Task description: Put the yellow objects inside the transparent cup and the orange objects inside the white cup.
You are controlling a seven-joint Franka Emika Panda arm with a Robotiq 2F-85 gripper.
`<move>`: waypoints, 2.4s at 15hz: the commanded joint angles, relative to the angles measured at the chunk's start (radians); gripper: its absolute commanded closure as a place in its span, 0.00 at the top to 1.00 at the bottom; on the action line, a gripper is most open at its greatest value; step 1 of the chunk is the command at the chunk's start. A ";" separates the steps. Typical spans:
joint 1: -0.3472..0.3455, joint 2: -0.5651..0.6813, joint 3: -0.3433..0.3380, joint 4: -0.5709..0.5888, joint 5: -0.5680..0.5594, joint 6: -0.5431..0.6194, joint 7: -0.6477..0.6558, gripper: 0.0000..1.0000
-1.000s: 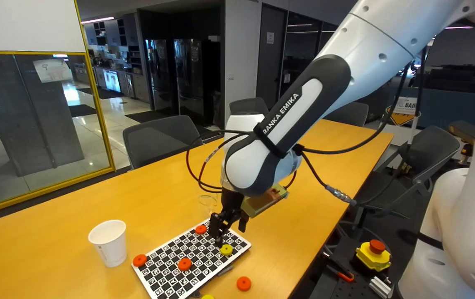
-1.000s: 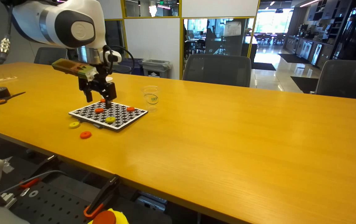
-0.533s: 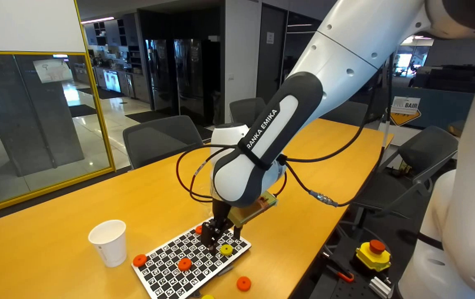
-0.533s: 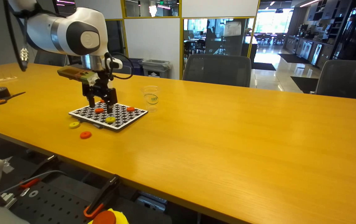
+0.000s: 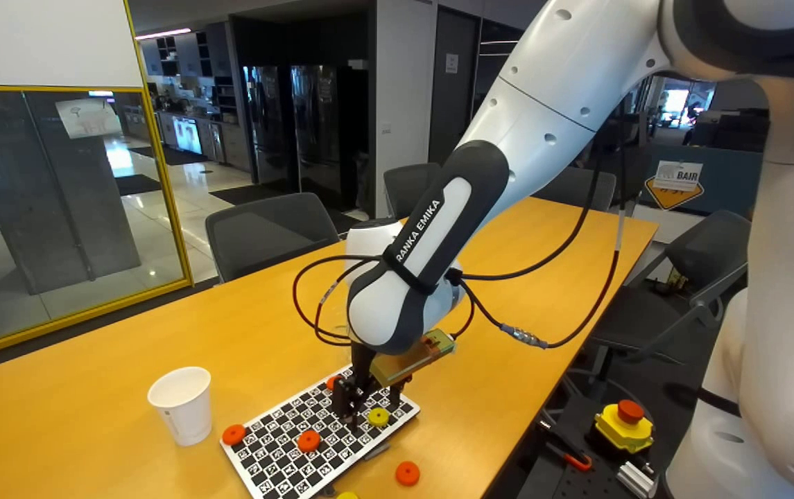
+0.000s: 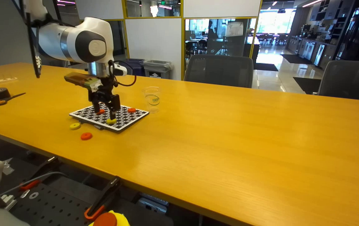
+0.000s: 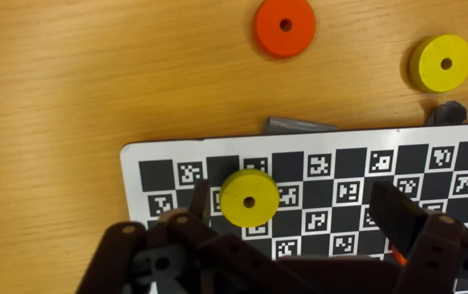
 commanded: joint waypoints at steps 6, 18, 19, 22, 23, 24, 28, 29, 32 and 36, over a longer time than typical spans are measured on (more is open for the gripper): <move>-0.001 0.049 -0.032 0.031 -0.007 0.035 0.050 1.00; -0.003 0.080 -0.040 0.048 -0.003 0.054 0.061 0.42; -0.002 0.079 -0.042 0.049 -0.004 0.053 0.062 0.36; -0.002 0.075 -0.045 0.050 -0.002 0.052 0.066 0.23; -0.002 0.074 -0.044 0.051 0.000 0.049 0.067 0.25; -0.002 0.073 -0.043 0.051 0.002 0.047 0.068 0.25; -0.003 0.051 -0.049 0.069 -0.011 0.021 0.068 0.25; -0.001 0.041 -0.058 0.080 -0.026 0.011 0.077 0.25; 0.001 0.005 -0.083 0.115 -0.068 -0.012 0.090 0.25; -0.021 -0.052 -0.123 0.175 -0.138 -0.056 0.107 0.25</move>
